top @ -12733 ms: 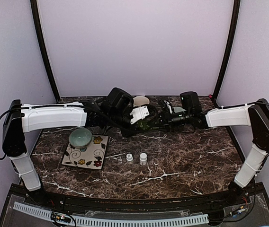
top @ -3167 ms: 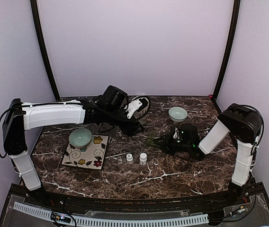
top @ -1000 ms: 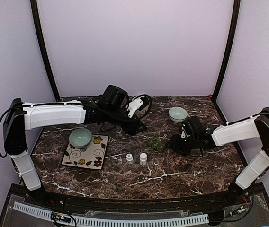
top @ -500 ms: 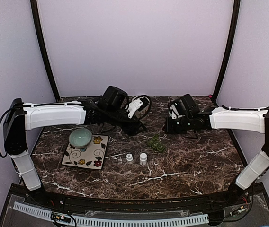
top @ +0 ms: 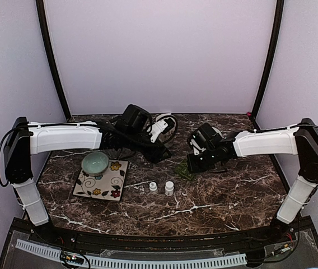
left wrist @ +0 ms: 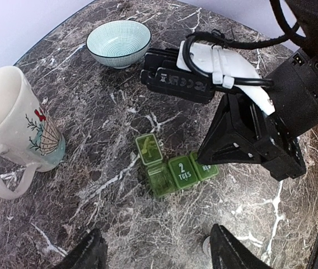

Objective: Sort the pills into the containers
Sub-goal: Adjust the pill container at the center of the board.

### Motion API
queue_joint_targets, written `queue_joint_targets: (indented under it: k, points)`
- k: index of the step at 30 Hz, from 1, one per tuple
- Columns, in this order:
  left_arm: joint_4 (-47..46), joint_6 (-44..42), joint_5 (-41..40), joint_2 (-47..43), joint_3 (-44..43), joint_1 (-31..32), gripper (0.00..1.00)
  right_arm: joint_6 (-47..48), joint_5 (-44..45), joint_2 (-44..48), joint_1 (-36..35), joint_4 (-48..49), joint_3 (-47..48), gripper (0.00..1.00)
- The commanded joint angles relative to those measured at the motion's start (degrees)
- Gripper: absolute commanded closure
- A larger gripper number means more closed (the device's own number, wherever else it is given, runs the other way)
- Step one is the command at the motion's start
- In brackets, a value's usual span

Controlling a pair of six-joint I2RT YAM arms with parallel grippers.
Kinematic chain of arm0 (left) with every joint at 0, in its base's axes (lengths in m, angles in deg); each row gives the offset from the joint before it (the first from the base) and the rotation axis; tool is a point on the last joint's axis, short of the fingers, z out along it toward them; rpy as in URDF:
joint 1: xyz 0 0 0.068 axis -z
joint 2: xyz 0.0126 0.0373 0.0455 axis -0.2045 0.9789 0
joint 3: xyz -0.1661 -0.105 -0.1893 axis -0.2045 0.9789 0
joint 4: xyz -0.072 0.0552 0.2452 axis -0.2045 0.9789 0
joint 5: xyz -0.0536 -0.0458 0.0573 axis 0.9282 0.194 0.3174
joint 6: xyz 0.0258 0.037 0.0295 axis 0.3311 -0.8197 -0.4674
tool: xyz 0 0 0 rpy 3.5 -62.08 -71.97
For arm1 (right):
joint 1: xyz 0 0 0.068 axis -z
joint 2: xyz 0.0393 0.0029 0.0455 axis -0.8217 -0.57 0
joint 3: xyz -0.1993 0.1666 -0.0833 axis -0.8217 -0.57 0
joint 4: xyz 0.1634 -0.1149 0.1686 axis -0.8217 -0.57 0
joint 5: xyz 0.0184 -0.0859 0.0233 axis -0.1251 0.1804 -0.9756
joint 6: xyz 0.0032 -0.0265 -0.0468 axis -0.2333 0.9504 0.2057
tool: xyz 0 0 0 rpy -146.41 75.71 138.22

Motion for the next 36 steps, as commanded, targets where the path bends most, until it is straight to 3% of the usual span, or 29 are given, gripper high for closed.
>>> queue_joint_targets:
  k: [1,9,29,36]
  points:
    - [0.29,0.53,-0.49,-0.93,0.79,-0.43,0.35,-0.12,-1.42,-3.60,-0.49,1.52,-0.96,1.00]
    - [0.46,0.54,-0.57,-1.16,0.76,-0.43,0.35,-0.95,-3.12,-6.58,-0.46,3.68,-2.85,1.00]
    - [0.93,0.70,-0.58,-1.25,-0.40,-0.42,0.35,3.05,1.29,2.92,-0.55,0.57,6.76,1.00]
    - [0.87,1.02,-0.67,-1.29,-0.25,-0.43,0.35,1.43,1.21,3.75,-0.60,0.06,2.70,1.00]
